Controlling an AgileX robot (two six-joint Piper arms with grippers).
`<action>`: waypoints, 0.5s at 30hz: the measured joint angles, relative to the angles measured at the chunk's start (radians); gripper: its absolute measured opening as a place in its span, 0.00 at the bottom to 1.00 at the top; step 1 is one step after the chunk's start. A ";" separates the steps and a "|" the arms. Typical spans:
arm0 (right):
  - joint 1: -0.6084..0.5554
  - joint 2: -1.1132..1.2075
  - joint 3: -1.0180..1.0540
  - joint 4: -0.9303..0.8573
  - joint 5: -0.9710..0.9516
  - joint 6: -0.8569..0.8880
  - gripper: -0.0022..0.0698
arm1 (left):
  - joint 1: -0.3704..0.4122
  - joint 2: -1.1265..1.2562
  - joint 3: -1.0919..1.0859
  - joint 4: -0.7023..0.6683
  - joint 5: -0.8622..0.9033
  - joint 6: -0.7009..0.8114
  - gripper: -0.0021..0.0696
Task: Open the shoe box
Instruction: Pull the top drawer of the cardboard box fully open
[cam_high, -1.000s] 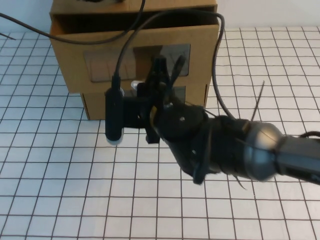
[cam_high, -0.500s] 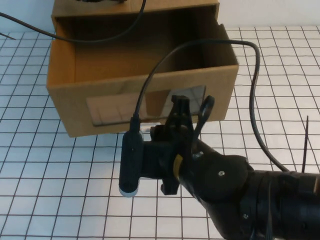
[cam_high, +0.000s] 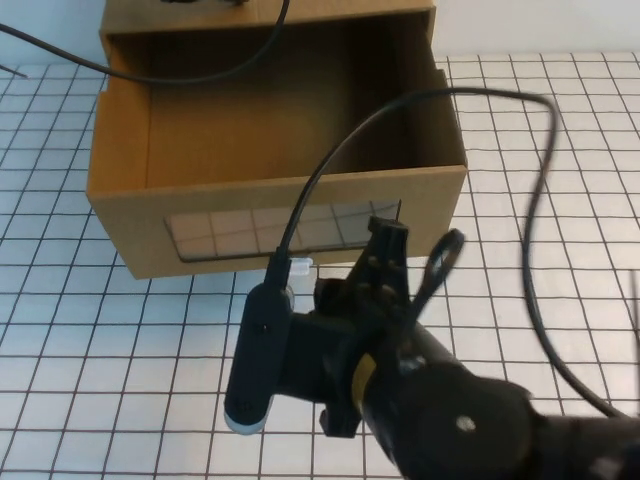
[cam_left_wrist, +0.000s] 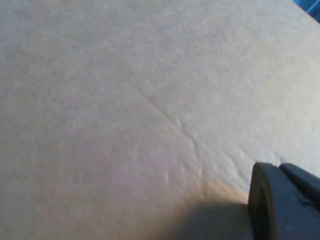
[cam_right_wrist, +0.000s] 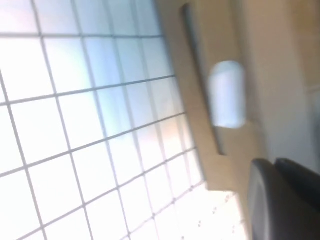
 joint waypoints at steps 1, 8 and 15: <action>0.024 -0.024 0.000 0.006 0.034 0.009 0.02 | 0.000 -0.004 -0.009 0.008 0.007 0.000 0.03; 0.028 -0.207 -0.010 0.077 0.157 0.088 0.01 | 0.000 -0.078 -0.099 0.067 0.054 -0.004 0.03; -0.211 -0.316 -0.133 0.310 0.177 -0.018 0.01 | -0.053 -0.250 -0.110 0.262 0.066 -0.067 0.03</action>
